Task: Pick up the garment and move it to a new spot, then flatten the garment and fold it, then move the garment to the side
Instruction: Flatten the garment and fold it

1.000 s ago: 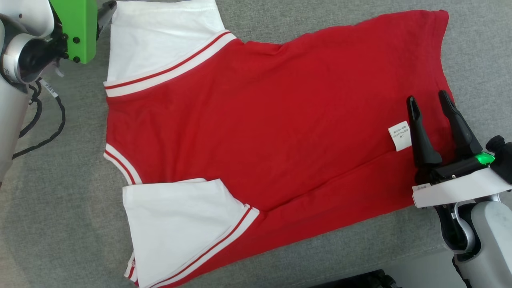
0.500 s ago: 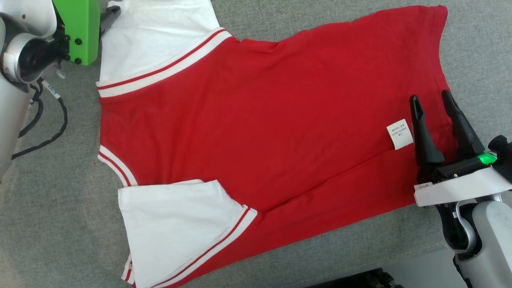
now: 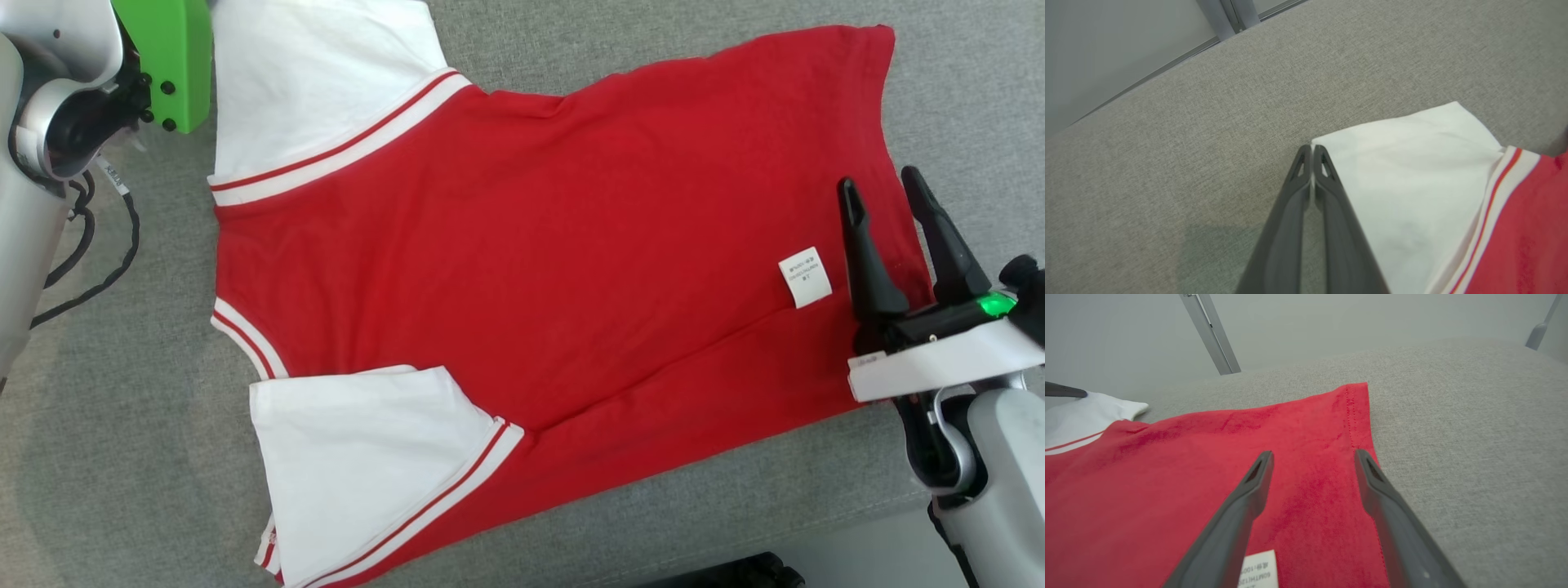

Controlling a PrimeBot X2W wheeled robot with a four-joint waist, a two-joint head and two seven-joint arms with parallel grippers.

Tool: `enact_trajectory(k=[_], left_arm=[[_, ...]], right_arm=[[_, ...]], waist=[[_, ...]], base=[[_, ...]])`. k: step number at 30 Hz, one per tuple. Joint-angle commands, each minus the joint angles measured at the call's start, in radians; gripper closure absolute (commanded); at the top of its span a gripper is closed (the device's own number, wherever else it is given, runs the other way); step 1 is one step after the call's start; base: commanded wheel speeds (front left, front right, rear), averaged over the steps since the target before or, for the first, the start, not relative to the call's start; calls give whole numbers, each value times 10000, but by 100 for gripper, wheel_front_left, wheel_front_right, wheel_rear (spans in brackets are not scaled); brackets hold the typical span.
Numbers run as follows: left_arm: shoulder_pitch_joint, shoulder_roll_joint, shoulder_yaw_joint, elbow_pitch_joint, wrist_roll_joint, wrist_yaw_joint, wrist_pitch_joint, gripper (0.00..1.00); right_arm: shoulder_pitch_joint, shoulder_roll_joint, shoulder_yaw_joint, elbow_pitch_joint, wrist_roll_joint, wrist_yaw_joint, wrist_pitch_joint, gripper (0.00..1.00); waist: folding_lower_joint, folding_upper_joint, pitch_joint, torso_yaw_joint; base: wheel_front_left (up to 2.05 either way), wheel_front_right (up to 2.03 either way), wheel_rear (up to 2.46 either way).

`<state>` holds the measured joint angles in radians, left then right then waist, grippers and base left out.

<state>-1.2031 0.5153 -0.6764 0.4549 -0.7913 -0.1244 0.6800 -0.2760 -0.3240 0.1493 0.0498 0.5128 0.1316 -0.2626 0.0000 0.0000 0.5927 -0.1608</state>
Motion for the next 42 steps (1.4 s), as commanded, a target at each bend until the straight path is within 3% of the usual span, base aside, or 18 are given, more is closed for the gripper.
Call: enact_trajectory(k=[1,3,7,12,17,25,26,28,29,36,42], left_arm=[[130,60,1,-50,-59,-52,-170,100],[194,83,-70,-122,-128,-51,-368,100],[241,161,-284,-349,-285,-69,-621,100],[163,294,-598,-777,-534,-73,-732,100],[140,391,-887,-1184,-676,-66,-664,100],[94,688,-1118,-1521,-770,-67,-546,100],[98,705,-1122,-1533,-785,-67,-546,100],[101,731,-1139,-1548,-798,-67,-514,100],[107,746,-1152,-1546,-817,-67,-515,100],[93,853,-1133,-1543,-760,-67,-699,100],[-115,913,-1042,-1632,-506,-68,-1489,100]], right_arm=[[-262,-51,9,169,247,-19,-30,0],[-586,-181,188,609,572,-17,162,0],[-1897,-563,393,1393,861,-16,1622,0],[-3782,-687,-115,2902,653,-17,4518,0],[-5109,-324,-631,4140,325,-16,6924,0],[-5947,48,-1105,4939,-277,-16,8328,2],[-5983,85,-1140,4979,-322,-16,8378,25],[-6074,189,-1178,5055,-337,-16,8515,87],[-6108,233,-1184,5080,-340,-16,8566,100],[-6235,341,-1124,4839,-123,-16,8459,100],[-6331,205,-1125,4557,20,-16,7809,100]], waist=[[0,0,-213,32],[0,0,-390,44],[0,0,-685,87],[0,0,-899,214],[0,0,-965,439],[0,0,-897,600],[0,0,-899,610],[0,0,-900,631],[0,0,-906,641],[0,0,-980,652],[0,0,-1070,660]], base=[[0,0,0],[0,0,0],[0,0,0],[0,0,0],[0,0,0],[0,0,0],[0,0,0],[0,0,0],[0,0,0],[0,0,0],[0,0,0]])
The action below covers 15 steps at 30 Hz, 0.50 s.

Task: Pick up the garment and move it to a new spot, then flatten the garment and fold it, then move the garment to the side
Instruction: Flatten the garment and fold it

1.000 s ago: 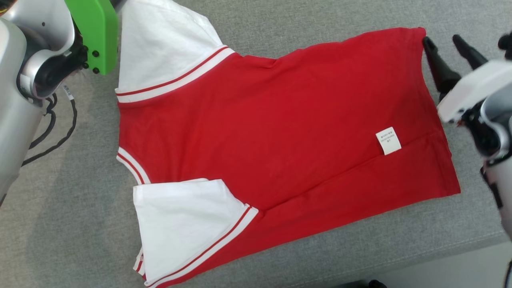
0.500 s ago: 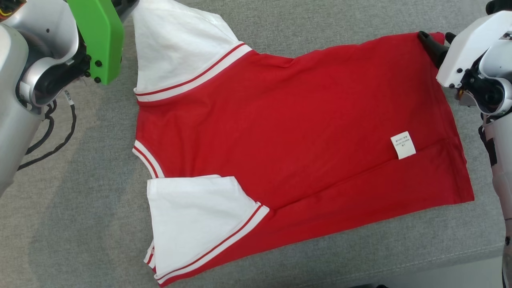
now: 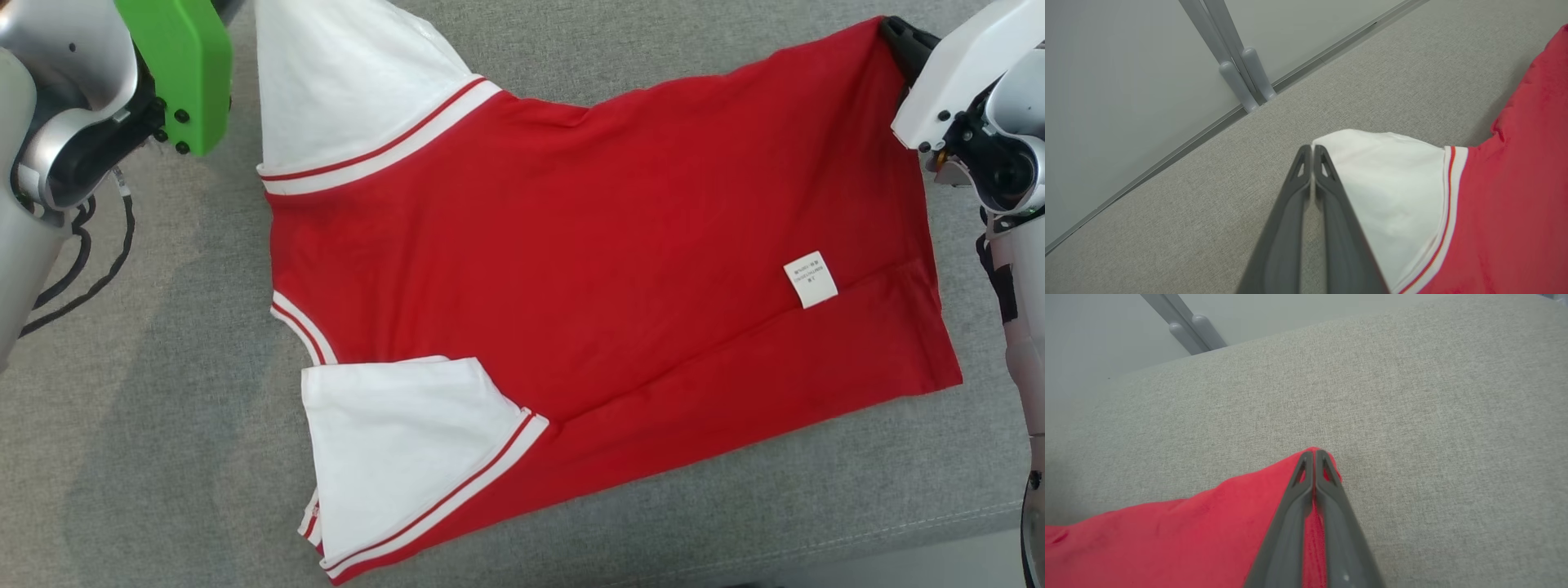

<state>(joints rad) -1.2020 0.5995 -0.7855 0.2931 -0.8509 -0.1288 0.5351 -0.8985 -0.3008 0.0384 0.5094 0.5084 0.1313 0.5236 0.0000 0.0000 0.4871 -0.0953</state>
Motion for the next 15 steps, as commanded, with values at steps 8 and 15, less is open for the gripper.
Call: enact_trajectory(k=[8,15], left_arm=[[339,174,28,-437,-617,-24,-729,100],[1728,1141,314,-2079,-1579,116,-776,100]], right_arm=[[398,-414,95,-402,511,-12,-349,100],[1629,-1038,-106,-1347,1418,-12,-185,100]], waist=[[0,0,-299,192],[0,0,-685,548]], base=[[0,0,0],[0,0,0]])
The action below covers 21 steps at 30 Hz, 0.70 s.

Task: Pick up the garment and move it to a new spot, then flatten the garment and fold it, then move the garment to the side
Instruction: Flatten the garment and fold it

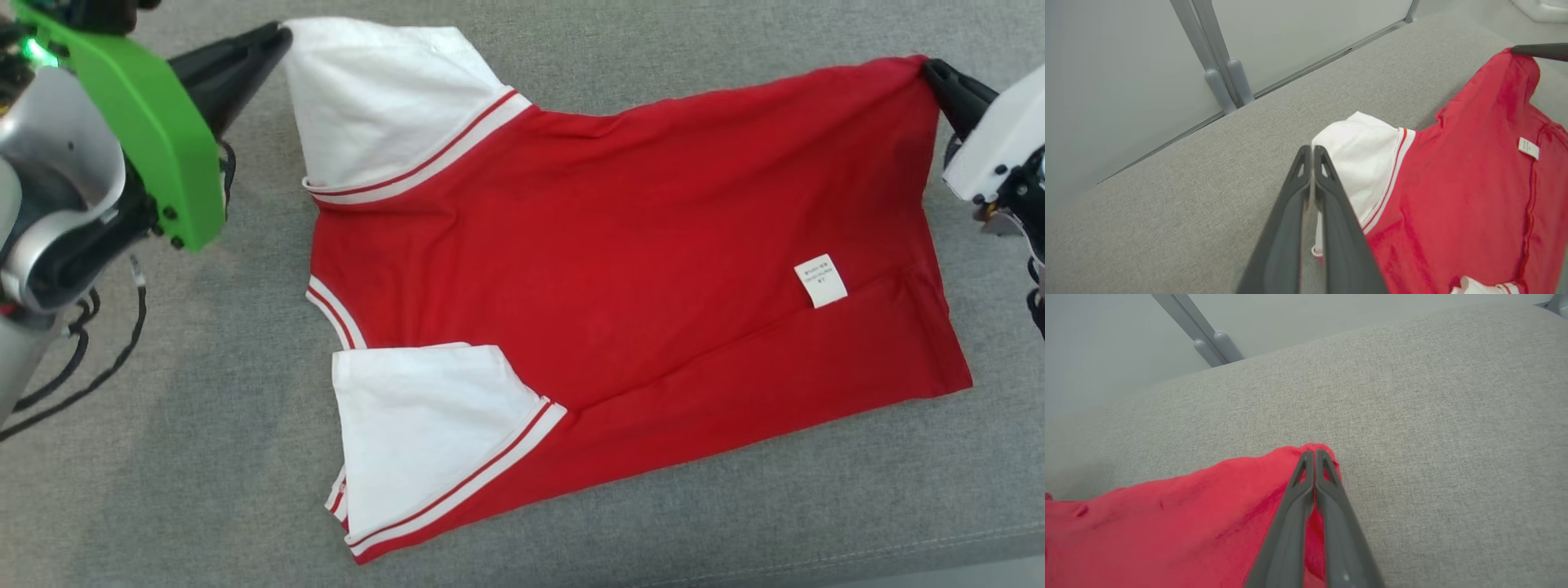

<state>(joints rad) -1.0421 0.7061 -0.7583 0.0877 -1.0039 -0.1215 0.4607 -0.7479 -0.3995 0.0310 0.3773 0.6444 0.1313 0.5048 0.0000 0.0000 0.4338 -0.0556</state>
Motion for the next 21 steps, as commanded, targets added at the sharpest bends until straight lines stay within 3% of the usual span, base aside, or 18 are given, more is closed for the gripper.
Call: enact_trajectory(k=[1,9,13,21], left_arm=[[438,264,84,-387,-225,121,-52,100],[2815,1406,330,-2906,-1194,1041,-411,100],[3915,1689,275,-3786,-1484,1382,-804,100],[5599,2260,-52,-4754,-1202,1808,-1560,100]], right_arm=[[369,-139,-117,-185,152,-12,24,100],[2027,-598,-651,-1261,531,-12,256,100],[2787,-642,-901,-1644,496,-12,378,100],[4060,-585,-1495,-1980,412,-12,520,100]], waist=[[0,0,-227,230],[0,0,-585,673],[0,0,-683,793],[0,0,-792,978]], base=[[0,0,0],[0,0,0],[0,0,0],[0,0,0]])
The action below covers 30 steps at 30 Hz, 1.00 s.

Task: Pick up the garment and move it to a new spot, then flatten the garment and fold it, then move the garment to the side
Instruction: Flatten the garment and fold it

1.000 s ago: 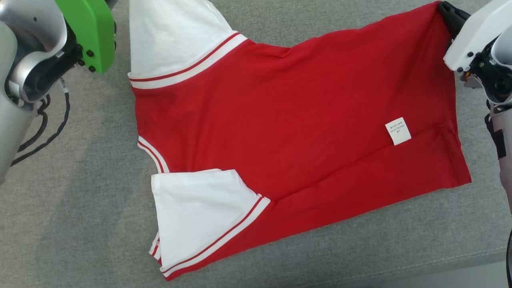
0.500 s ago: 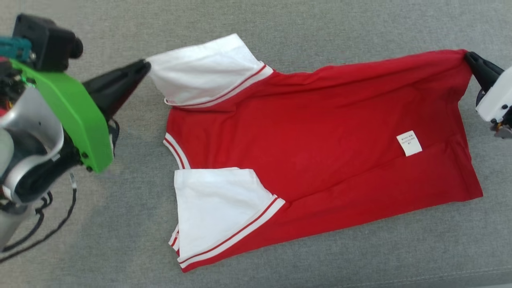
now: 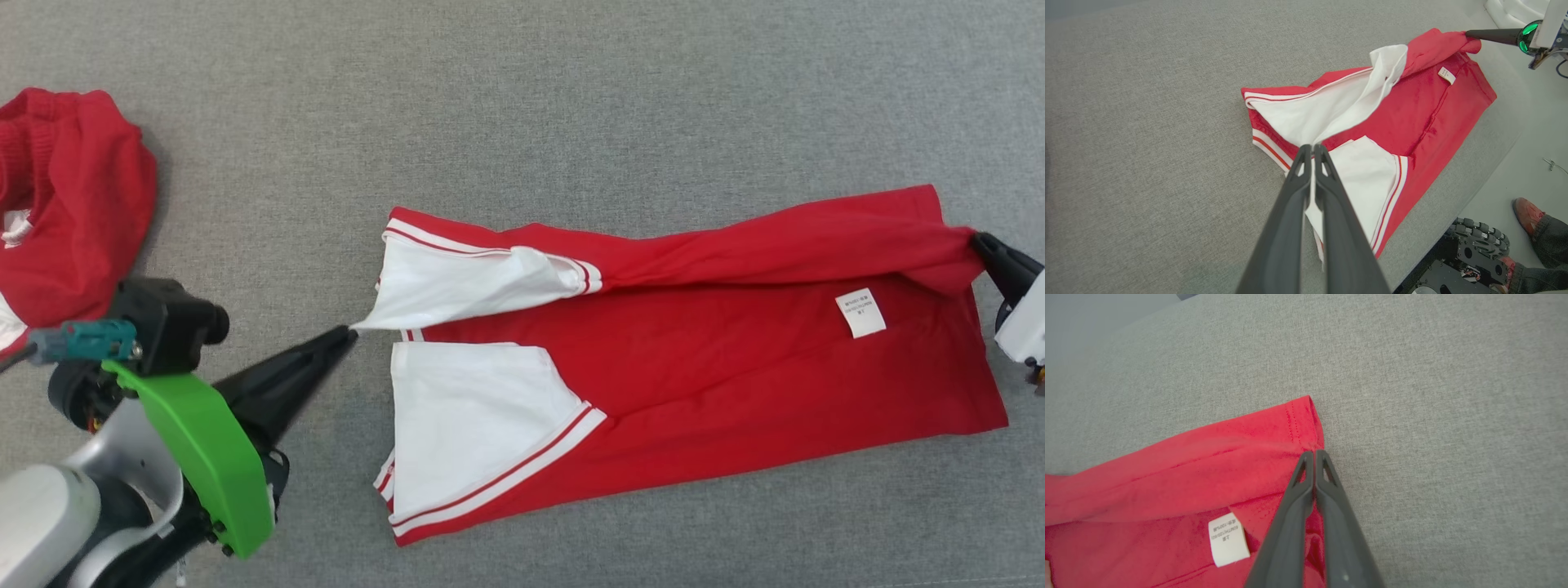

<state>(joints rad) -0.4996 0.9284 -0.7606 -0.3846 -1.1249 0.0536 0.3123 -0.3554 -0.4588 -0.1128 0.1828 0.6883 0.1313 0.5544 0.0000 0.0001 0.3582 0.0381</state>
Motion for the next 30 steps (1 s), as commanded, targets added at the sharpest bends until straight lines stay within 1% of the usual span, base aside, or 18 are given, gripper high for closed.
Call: enact_trajectory(k=[1,5,10,16,19,21,22,23,24,25,26,28,30], left_arm=[[334,43,-77,-131,36,113,-158,100],[853,163,-194,-518,108,289,-426,100],[1397,232,-508,-771,88,438,-400,100],[1816,-250,-892,-399,157,510,-606,100],[1894,-643,-1094,57,361,460,-811,100],[1901,-953,-1120,387,529,549,-1089,100],[1912,-1107,-1135,510,582,576,-1241,100],[1936,-1290,-1114,670,675,648,-1476,89],[1964,-1411,-1114,785,783,688,-1636,55],[2015,-1572,-1104,950,942,761,-1897,29],[2076,-1719,-1060,1079,1046,869,-2142,0],[2193,-2013,-1016,1294,1286,1052,-2722,0],[2399,-2348,-865,1539,1488,1364,-3413,0]], right_arm=[[265,35,-123,-60,3,-12,45,100],[836,122,-388,-204,-27,-12,35,100],[1313,257,-652,-383,-102,-12,125,100],[1465,383,-731,-203,-357,-12,279,100],[1387,481,-701,5,-475,-12,334,100],[1306,538,-689,107,-552,-12,258,100],[1288,577,-697,166,-606,-12,237,69],[1251,624,-755,225,-707,-12,103,0],[1217,672,-808,256,-771,-13,-24,0],[1211,730,-784,297,-861,-13,-158,0],[1227,793,-751,330,-884,-12,-247,0],[1323,831,-702,318,-962,-12,-544,0],[1547,846,-615,223,-1022,-12,-898,0]], waist=[[0,-1,-53,60],[0,-1,-127,161],[0,-1,-200,221],[0,-1,-147,241],[0,-1,-89,244],[0,-1,-60,227],[0,-1,-58,220],[0,-1,-67,210],[0,-1,-89,201],[0,-1,-145,186],[0,-1,-202,166],[0,-1,-371,125],[0,-1,-570,98]], base=[[0,0,0],[0,0,0],[0,0,0],[0,0,0],[0,0,0],[0,0,0],[0,0,0],[0,0,0],[0,0,0],[0,0,0],[0,0,0],[0,0,0],[0,0,0]])
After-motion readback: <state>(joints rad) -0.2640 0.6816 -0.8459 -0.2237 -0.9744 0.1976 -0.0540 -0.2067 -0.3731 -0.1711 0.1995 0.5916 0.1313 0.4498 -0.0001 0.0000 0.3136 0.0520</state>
